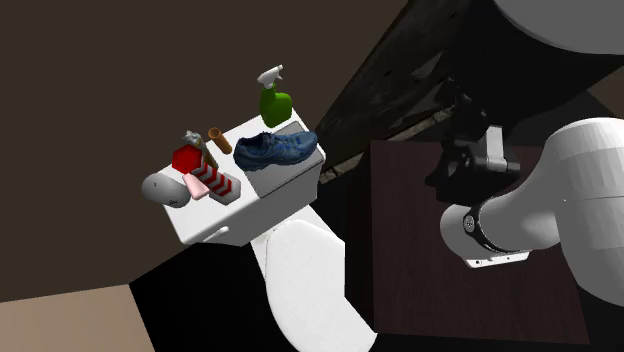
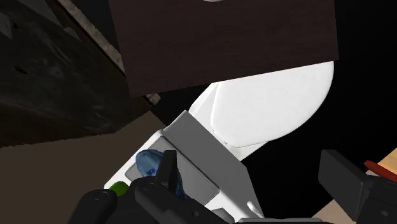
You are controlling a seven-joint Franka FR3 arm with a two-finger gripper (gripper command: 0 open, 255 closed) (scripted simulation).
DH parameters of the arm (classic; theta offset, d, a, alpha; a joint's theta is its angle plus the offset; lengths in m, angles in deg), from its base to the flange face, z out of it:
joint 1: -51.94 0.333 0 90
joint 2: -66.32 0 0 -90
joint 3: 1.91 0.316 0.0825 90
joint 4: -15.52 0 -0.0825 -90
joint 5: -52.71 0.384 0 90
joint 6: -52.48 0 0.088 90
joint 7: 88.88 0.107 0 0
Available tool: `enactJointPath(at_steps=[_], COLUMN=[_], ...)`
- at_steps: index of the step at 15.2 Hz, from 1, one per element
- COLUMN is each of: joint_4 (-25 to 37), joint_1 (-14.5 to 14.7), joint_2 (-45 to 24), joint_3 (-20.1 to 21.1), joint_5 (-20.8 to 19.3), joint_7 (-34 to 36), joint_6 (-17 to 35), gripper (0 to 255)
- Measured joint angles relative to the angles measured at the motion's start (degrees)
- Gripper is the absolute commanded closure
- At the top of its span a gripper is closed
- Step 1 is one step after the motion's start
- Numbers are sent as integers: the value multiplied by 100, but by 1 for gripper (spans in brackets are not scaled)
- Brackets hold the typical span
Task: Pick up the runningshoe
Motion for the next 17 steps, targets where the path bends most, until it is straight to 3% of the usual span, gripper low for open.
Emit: enactJointPath(at_steps=[9, 17], joint_4=[-335, -224], joint_1=[-11, 5], joint_2=[-881, -2362], joint_3=[-581, -1211], joint_5=[-265, -344], joint_7=[-757, -1690], joint_6=[1060, 2253], gripper=[0, 0])
